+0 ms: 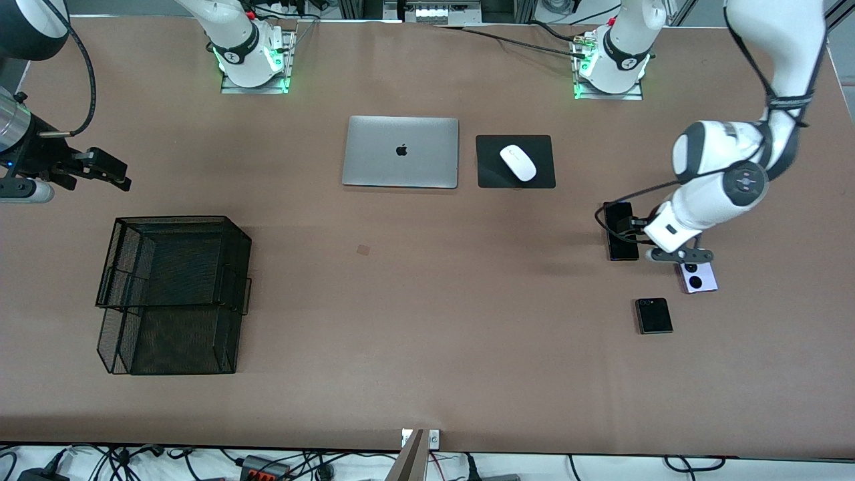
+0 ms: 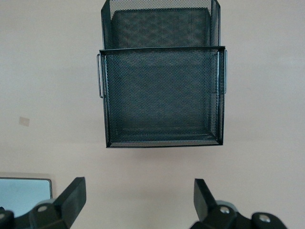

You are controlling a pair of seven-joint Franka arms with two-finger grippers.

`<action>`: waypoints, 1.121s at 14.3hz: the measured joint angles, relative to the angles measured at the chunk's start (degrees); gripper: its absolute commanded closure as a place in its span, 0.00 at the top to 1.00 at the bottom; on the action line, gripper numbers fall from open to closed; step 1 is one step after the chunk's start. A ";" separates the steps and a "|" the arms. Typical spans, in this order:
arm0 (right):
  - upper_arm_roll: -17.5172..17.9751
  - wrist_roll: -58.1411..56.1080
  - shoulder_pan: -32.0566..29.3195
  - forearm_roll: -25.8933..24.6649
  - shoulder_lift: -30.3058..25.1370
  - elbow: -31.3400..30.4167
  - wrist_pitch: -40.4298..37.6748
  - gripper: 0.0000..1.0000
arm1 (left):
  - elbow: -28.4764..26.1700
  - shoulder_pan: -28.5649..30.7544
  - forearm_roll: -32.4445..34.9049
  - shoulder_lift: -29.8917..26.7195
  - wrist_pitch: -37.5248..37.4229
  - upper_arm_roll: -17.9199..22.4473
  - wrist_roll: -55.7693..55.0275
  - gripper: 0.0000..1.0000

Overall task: Place phones with both arms
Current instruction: 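Grasp the black bar phone with the left gripper and lift it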

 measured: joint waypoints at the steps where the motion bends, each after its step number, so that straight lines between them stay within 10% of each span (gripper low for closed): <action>1: 0.00 0.00 0.00 0.00 0.02 -0.02 0.14 1.00 | -2.04 0.00 0.00 0.99 3.73 -0.04 0.00 1.00; 10: 0.04 0.00 0.00 0.00 0.55 -0.19 1.31 1.00 | -5.73 -0.04 0.00 5.44 13.34 -0.14 0.00 0.95; 16: 0.54 0.00 0.64 0.00 2.02 -0.22 1.40 1.00 | -5.83 -0.04 0.00 5.32 14.11 -0.15 -0.04 0.29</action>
